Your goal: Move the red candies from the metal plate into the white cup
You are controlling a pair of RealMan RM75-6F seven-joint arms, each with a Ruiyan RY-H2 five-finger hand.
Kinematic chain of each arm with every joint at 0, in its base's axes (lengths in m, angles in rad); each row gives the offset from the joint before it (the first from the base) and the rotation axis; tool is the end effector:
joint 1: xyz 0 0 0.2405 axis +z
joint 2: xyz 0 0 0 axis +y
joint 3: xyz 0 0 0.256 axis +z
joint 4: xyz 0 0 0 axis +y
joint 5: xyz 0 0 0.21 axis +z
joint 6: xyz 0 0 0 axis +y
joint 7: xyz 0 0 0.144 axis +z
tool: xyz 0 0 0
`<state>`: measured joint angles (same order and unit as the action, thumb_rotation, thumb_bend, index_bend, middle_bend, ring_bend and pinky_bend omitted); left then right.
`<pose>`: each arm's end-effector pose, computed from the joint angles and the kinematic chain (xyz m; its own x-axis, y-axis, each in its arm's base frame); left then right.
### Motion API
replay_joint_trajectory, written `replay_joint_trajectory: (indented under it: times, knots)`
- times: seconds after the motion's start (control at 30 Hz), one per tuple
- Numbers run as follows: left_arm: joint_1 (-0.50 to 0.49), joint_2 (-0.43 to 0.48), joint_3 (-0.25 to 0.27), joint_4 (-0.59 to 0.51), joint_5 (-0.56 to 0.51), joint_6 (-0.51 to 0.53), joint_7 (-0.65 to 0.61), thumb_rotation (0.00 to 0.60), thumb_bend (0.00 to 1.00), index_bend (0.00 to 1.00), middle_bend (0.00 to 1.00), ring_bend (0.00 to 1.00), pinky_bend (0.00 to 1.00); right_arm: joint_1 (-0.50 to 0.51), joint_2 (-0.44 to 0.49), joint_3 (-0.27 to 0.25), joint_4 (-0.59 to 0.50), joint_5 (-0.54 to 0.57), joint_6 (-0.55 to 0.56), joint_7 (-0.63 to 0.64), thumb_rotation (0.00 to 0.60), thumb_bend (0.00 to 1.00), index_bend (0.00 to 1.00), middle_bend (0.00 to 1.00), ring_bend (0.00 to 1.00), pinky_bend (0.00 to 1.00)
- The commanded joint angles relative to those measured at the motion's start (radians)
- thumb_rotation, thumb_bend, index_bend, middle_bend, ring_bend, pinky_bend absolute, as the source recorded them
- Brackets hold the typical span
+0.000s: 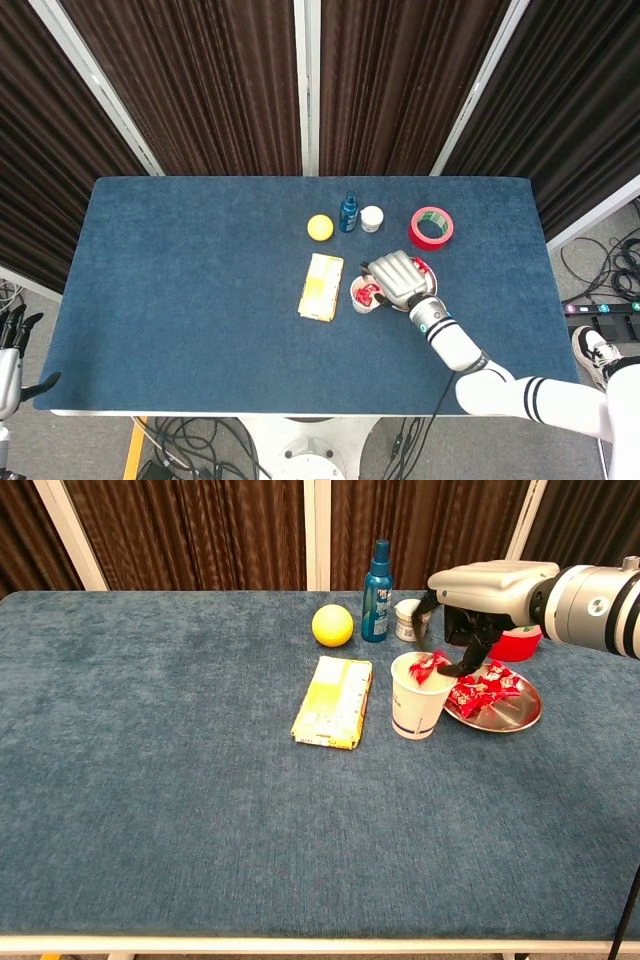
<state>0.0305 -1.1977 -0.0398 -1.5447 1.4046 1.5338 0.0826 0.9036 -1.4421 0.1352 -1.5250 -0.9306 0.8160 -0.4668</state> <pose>-0.3463 0.1399 0.1501 0.4563 0.0244 0.8895 0.8709 0.1927 -0.4521 -0.1295 -0.3656 -0.0057 0.5971 -0.3166 0.7370 -0.7786 -0.4499 0.4376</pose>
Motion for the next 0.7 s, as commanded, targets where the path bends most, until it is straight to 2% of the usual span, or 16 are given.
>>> replay_joint_trajectory:
  times: [0.03,0.2,0.47,0.57,0.7]
  knots:
    - [0.001,0.0,0.001,0.0,0.001,0.0,-0.001,0.6,0.0,0.22,0.17,0.09,0.16,0.002,-0.002,-0.002,-0.001,0.001,0.0,0.0,0.6,0.09,0.24,0.98,0.93,1.0]
    - [0.004,0.0,0.001,-0.002,0.0,0.002,-0.005,0.6,0.0,0.22,0.17,0.09,0.16,0.002,-0.002,0.003,-0.005,0.0,0.013,0.006,0.6,0.06,0.23,0.98,0.93,1.0]
    - [0.0,-0.004,-0.003,0.008,0.004,-0.001,-0.008,0.6,0.0,0.22,0.17,0.09,0.16,-0.048,0.084,0.04,-0.021,-0.012,0.086,0.079,0.6,0.06,0.24,0.98,0.93,1.0]
    - [-0.001,-0.003,-0.004,0.004,0.007,0.001,-0.004,0.6,0.0,0.22,0.17,0.09,0.16,-0.061,0.111,0.021,-0.008,-0.014,0.082,0.07,0.6,0.08,0.28,0.98,0.93,1.0]
    - [0.0,-0.002,-0.001,-0.005,0.006,0.0,0.004,0.6,0.0,0.22,0.17,0.09,0.16,-0.072,0.097,-0.034,0.052,-0.017,0.05,0.032,0.6,0.09,0.33,0.98,0.93,1.0]
